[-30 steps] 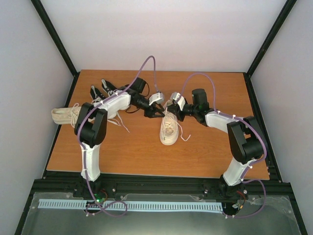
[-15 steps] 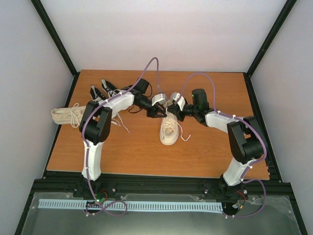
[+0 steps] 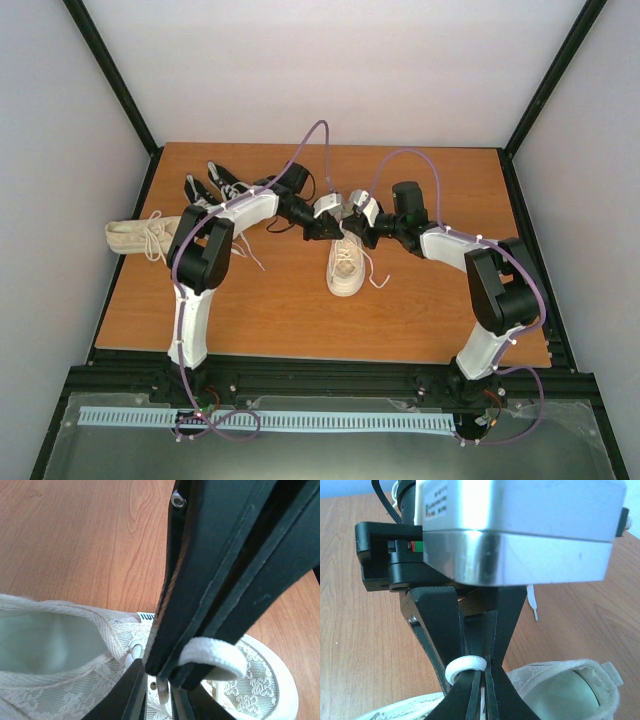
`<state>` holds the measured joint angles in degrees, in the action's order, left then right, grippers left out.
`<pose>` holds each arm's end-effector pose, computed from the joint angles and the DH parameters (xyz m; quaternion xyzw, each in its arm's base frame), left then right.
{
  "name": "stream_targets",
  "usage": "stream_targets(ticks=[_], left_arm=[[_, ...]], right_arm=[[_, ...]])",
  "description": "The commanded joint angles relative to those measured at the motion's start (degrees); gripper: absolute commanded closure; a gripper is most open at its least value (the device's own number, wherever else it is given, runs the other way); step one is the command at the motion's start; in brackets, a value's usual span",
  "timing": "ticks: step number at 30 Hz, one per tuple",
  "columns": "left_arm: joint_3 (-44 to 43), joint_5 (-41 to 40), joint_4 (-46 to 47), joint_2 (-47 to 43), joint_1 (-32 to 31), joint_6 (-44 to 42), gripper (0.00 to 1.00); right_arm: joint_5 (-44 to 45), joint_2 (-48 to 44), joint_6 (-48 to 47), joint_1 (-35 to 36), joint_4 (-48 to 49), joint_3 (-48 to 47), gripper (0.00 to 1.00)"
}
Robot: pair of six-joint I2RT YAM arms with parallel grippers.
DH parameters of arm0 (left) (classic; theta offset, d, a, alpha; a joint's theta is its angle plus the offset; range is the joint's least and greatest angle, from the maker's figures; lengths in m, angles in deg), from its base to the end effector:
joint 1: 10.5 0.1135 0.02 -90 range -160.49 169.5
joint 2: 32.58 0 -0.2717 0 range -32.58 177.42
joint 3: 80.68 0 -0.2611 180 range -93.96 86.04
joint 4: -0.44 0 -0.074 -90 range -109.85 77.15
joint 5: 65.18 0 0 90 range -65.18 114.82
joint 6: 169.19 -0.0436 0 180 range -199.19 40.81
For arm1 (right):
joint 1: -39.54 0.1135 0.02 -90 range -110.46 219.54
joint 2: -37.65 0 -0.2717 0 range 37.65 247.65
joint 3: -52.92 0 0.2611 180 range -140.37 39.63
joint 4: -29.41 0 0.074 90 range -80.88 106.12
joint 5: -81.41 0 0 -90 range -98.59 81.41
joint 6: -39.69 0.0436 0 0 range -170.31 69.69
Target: Tie the shoes
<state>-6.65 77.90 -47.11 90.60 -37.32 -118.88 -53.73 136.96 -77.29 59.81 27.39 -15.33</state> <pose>0.3955 -0.2390 0.1730 0.5604 0.6765 -0.4114 0.2431 0.3414 0.1590 0.1897 -0.4929 0.6705 0.3111 0.4590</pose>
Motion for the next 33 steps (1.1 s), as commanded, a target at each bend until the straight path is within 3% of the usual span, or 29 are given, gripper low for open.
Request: stream_targets(ticks=[1, 4, 20, 25, 28, 33], left_arm=[[-2.0, 1.1, 0.6, 0.1, -0.9, -0.2, 0.82], [-1.8, -1.2, 1.7, 0.0, -0.9, 0.6, 0.73], [-3.0, -2.2, 2.3, 0.4, -1.5, 2.3, 0.73], [-3.6, -0.5, 1.7, 0.4, -1.5, 2.6, 0.88], [-3.5, 0.0, 0.0, 0.1, -1.6, 1.3, 0.99], [0.2, -1.7, 2.7, -1.9, -1.6, 1.9, 0.99]], right_arm=[[-2.2, -1.7, -1.1, -0.2, 0.9, -0.1, 0.97], [-2.3, -1.9, -1.3, -0.1, 0.8, 0.0, 0.97], [-2.5, -2.5, -1.1, -0.5, 0.8, 0.4, 0.97], [-2.5, -2.4, -1.2, -0.6, 0.3, 0.2, 0.97], [-1.9, -2.7, -1.3, -0.6, -0.5, 0.2, 0.91], [3.3, -5.3, 0.8, -0.9, -3.6, 0.5, 0.7]])
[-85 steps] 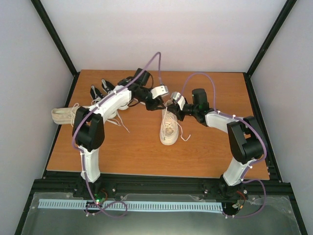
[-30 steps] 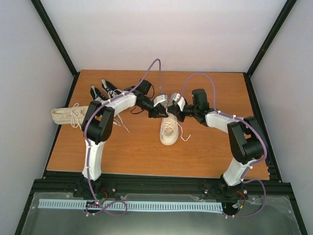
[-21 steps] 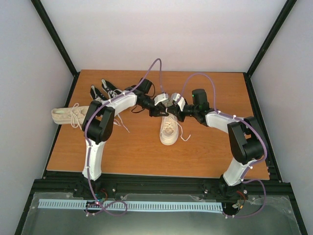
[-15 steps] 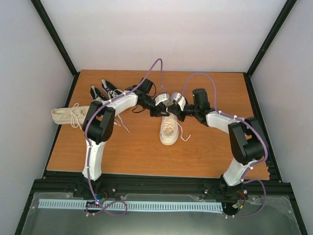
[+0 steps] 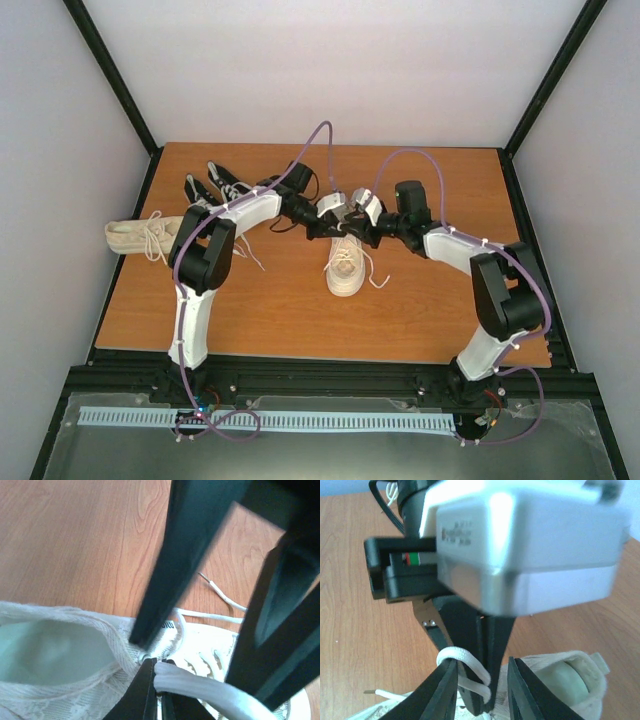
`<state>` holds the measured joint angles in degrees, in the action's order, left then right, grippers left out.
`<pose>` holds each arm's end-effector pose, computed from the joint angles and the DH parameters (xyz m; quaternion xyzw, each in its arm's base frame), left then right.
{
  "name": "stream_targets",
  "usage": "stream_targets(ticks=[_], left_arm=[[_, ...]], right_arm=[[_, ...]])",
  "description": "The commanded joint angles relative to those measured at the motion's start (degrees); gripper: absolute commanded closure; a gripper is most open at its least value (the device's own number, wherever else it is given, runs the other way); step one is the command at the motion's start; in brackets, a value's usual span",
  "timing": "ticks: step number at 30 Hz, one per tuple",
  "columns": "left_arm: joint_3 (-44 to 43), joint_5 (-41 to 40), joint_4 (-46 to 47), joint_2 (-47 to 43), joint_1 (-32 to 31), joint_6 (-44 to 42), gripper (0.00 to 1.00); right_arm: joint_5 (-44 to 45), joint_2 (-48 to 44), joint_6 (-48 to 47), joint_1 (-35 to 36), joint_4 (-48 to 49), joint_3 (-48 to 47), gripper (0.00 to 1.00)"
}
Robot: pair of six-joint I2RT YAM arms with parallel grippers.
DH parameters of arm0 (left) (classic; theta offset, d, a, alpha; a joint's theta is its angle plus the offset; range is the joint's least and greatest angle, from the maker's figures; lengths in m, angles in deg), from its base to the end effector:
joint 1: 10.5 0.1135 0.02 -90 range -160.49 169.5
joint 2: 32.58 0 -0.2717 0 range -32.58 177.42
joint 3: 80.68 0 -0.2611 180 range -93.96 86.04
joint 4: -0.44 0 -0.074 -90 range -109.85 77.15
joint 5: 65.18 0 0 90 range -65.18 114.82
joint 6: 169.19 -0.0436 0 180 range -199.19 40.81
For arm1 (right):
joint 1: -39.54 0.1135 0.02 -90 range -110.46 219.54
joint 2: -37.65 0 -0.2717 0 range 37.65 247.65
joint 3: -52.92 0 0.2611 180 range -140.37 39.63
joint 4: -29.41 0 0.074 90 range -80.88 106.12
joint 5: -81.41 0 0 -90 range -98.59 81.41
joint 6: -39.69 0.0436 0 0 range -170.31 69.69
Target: Tie the shoes
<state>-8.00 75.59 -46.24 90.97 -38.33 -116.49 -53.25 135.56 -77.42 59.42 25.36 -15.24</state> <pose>0.3973 -0.2479 0.1765 0.5574 0.6862 -0.3979 0.2453 0.3388 0.1551 0.1946 -0.4894 0.6770 0.3070 0.4560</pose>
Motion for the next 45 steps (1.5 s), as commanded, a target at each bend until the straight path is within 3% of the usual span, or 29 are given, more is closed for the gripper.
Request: stream_targets(ticks=[1, 7, 10, 13, 15, 19, 26, 29, 33, 35, 38, 45], left_arm=[[2.1, 0.3, 2.5, -2.4, -0.6, 0.2, 0.99], [2.0, -2.8, 4.1, -2.6, -0.6, 2.3, 0.99], [2.3, -3.5, 4.2, -3.0, -0.6, 2.4, 0.99], [2.3, -3.6, 3.7, -3.5, -0.6, 2.3, 0.99], [2.3, -3.9, 3.4, -3.7, -0.6, 2.0, 0.99], [2.1, -4.5, 3.0, -3.8, -0.6, 1.8, 0.99], [2.2, -4.9, 2.8, -3.8, -0.6, 1.6, 0.99], [2.3, -5.0, 2.8, -4.0, -0.6, 1.6, 0.99], [2.8, -4.8, 3.0, -4.7, -0.6, 1.4, 0.99], [2.9, -5.0, 2.8, -4.8, -0.6, 1.3, 0.99], [3.2, -5.3, 3.0, -5.0, -0.6, 1.1, 0.99], [3.7, -5.6, 3.0, -5.8, -0.6, 0.5, 0.99]], right_arm=[[4.0, -4.7, 1.4, -0.5, -2.9, 0.5, 0.66], [15.7, -12.5, 8.0, -0.5, -12.3, 3.0, 0.58], [27.2, -16.2, 14.9, -0.5, -22.6, 3.0, 0.58], [32.3, -19.4, 20.1, 0.6, -31.8, 3.7, 0.58], [34.3, -21.4, 18.8, 3.2, -35.9, 5.1, 0.58], [40.1, -22.3, 7.5, 9.9, -40.2, 7.0, 0.57], [55.1, -10.4, 2.7, 10.7, -45.7, 1.7, 0.57], [49.7, -8.8, 9.9, 7.0, -43.1, -0.9, 0.6], [47.8, -9.6, 26.8, 6.1, -39.6, -2.1, 0.65], [47.5, -11.2, 38.5, 6.2, -37.6, 0.3, 0.6], [48.1, -13.2, 49.7, 6.6, -34.0, 5.8, 0.62], [54.9, -10.3, 56.9, 11.0, -35.0, 8.5, 0.61]])
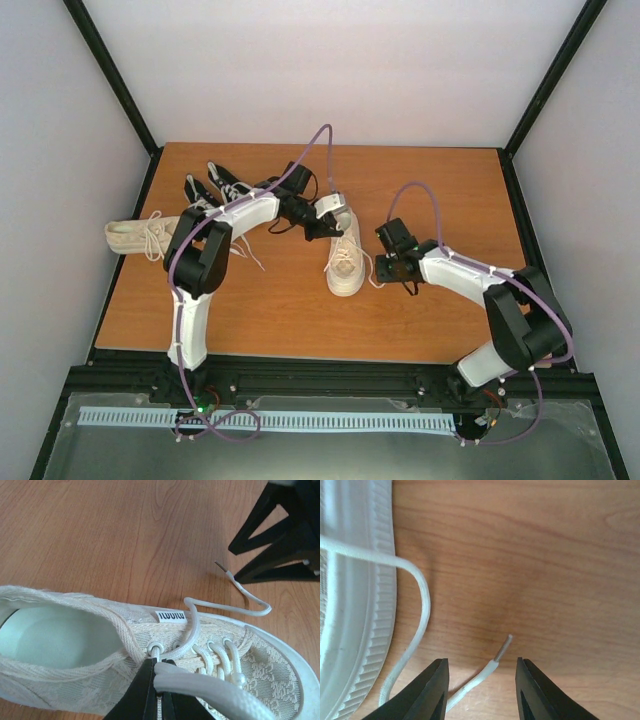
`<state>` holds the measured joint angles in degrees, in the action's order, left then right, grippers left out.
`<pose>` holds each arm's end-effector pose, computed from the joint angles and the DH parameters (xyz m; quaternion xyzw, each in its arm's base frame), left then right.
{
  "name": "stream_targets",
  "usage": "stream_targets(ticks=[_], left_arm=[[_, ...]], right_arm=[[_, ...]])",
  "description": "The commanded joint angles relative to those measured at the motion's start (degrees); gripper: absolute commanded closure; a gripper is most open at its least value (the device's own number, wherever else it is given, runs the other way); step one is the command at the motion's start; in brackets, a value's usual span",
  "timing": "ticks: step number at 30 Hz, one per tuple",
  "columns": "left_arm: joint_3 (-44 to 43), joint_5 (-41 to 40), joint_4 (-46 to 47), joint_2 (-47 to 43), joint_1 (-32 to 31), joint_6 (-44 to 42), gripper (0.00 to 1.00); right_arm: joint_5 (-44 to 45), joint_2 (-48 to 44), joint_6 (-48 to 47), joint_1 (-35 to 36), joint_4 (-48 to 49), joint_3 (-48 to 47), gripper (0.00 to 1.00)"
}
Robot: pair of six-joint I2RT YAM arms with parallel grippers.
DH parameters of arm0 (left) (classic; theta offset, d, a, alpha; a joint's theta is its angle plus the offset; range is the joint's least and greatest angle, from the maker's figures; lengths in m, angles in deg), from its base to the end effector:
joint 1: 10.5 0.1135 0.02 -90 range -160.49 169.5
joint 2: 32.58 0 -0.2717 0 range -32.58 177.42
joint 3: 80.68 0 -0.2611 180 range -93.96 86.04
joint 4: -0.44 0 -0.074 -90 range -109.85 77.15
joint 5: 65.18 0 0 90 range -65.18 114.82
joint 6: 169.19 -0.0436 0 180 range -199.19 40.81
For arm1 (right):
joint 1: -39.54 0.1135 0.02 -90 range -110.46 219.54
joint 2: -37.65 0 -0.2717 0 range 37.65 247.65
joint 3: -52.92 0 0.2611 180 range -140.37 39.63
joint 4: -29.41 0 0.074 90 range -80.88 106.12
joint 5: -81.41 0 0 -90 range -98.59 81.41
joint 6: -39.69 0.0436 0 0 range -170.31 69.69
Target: Tie the shoes
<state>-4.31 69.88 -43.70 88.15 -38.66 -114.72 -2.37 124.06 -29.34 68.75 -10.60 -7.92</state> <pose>0.3899 -0.2437 0.1784 0.5529 0.7099 -0.3557 0.2528 0.2528 0.1359 0.1651 -0.0587 0.9742 0.0415 0.2137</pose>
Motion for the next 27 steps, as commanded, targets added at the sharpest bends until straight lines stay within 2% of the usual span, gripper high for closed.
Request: stream_targets(ticks=[1, 6, 8, 11, 15, 19, 22, 25, 27], left_arm=[[0.0, 0.1, 0.4, -3.0, -0.3, -1.3, 0.99], [-0.2, 0.0, 0.3, -2.8, -0.3, -1.2, 0.99], [-0.3, -0.1, 0.3, -2.8, -0.3, -1.3, 0.99], [-0.3, -0.1, 0.3, -2.8, -0.3, -1.4, 0.99], [-0.4, -0.3, 0.3, -2.5, -0.3, -1.5, 0.99], [-0.7, -0.6, 0.3, -2.4, -0.4, -1.8, 0.99], [-0.7, -0.6, 0.2, -2.3, -0.3, -1.8, 0.99], [-0.7, -0.9, 0.2, -2.3, -0.3, -1.7, 0.99], [-0.7, -1.2, 0.2, -2.3, -0.3, -1.7, 0.99]], right_arm=[[3.6, 1.5, 9.2, 1.6, 1.4, 1.4, 0.61], [1.3, 5.0, 9.8, 2.6, 4.1, 3.0, 0.64], [0.9, 6.5, 9.6, 2.7, 5.0, 3.7, 0.72], [2.0, 6.0, 8.8, 2.6, 6.0, 4.6, 0.95], [2.1, 2.5, 5.4, -1.3, 7.8, 5.0, 0.97], [-9.3, 0.3, -1.2, -11.0, 17.2, 0.4, 0.97], [-22.1, 7.1, -5.0, -11.6, 20.3, -13.2, 0.97], [-36.8, 16.0, 1.9, -11.5, 26.0, -25.2, 0.97], [-39.3, 19.7, 7.3, -11.0, 30.8, -29.2, 0.97]])
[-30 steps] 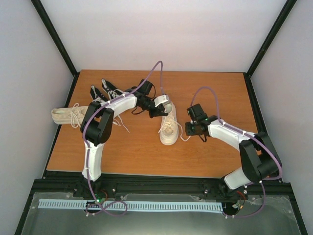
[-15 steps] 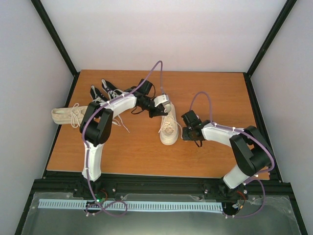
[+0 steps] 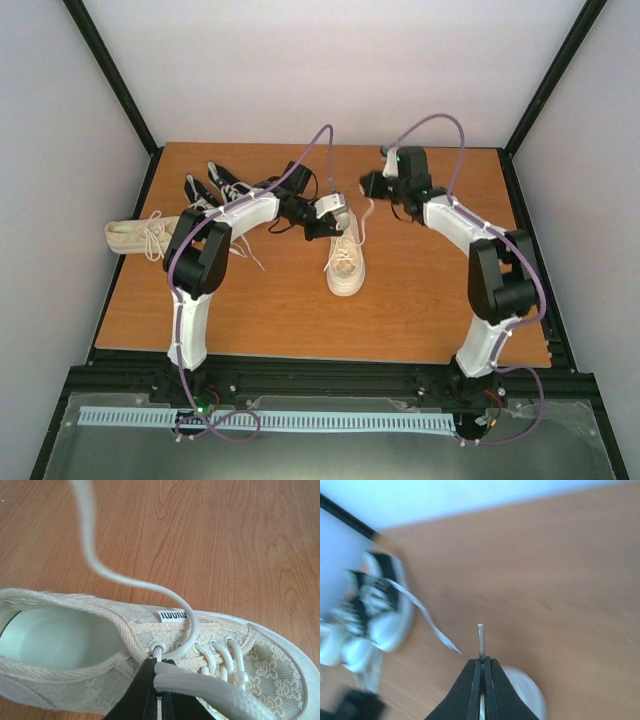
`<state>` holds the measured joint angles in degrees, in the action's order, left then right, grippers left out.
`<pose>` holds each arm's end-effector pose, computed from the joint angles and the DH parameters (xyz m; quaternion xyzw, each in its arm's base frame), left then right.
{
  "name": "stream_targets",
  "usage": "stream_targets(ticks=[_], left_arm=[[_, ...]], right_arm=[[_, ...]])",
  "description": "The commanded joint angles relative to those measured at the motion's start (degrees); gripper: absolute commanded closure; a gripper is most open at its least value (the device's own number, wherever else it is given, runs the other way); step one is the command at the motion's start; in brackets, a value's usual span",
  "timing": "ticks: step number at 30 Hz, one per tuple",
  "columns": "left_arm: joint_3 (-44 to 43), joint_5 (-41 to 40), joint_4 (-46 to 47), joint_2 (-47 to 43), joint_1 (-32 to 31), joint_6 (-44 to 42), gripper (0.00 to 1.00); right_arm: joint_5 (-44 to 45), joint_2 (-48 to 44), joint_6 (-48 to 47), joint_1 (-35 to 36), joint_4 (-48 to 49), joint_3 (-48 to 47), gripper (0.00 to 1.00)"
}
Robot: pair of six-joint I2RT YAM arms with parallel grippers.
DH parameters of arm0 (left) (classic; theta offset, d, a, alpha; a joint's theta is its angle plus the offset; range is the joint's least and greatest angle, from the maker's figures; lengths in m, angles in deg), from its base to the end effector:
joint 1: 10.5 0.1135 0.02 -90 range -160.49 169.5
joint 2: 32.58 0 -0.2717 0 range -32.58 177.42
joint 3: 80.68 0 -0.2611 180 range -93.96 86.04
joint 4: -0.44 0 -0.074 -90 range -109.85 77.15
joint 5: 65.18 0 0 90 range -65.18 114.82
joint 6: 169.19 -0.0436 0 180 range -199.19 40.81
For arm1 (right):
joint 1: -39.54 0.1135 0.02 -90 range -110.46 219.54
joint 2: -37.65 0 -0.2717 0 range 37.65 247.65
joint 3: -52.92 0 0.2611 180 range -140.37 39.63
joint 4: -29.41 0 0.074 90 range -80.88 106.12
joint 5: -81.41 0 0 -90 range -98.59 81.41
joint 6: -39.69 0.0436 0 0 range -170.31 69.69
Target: Tie the shoes
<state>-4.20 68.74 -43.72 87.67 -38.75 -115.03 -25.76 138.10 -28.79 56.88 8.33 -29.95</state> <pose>0.3893 -0.2435 0.1810 0.5560 0.7110 -0.3457 0.2565 0.3861 0.1340 0.2296 -0.0321 0.8930 0.2694 0.3592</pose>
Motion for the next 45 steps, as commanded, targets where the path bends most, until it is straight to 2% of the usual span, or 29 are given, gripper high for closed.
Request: stream_targets(ticks=[1, 8, 15, 20, 23, 27, 32, 36, 41, 45], left_arm=[[-0.8, -0.1, 0.3, -1.8, -0.2, -1.4, 0.99], [-0.9, 0.0, 0.4, -1.7, -0.2, -1.2, 0.99], [-0.6, 0.3, 0.2, -2.2, -0.2, -1.3, 0.99], [-0.7, 0.6, -0.1, -2.1, -0.2, -1.3, 0.99], [-0.7, 0.5, -0.3, -2.1, -0.2, -1.6, 0.99], [-0.8, 0.4, -0.5, -2.0, -0.2, -1.7, 0.99], [-1.1, 0.7, -0.5, -1.9, -0.2, -1.1, 0.99], [-1.5, 0.7, -0.7, -1.6, -0.2, -0.9, 0.99], [-1.6, 0.4, -1.0, -1.7, -0.2, -1.4, 0.99], [-1.8, 0.2, -1.4, -1.5, -0.2, -1.5, 0.99]], right_arm=[[-16.2, 7.1, 8.5, 1.4, 13.4, -8.7, 0.97], [-19.5, 12.0, 16.9, 3.4, 20.6, -9.4, 0.97], [-21.5, 13.2, 18.8, 4.9, 18.1, -9.0, 0.96], [-19.7, 12.6, 15.1, 4.9, 11.3, -10.1, 0.63], [-18.9, 11.6, 12.2, 4.9, 7.2, -11.4, 0.57], [-16.4, 9.5, 8.8, 4.5, 2.7, -12.1, 0.55], [-16.5, 4.4, 6.9, 0.4, 4.8, -6.7, 0.56], [-9.0, 1.4, 1.8, -2.4, -2.3, -3.6, 0.55], [-3.5, 5.7, 1.1, -2.9, -8.4, -0.9, 0.55], [3.4, 10.0, -0.9, 0.2, -9.4, -2.1, 0.51]])
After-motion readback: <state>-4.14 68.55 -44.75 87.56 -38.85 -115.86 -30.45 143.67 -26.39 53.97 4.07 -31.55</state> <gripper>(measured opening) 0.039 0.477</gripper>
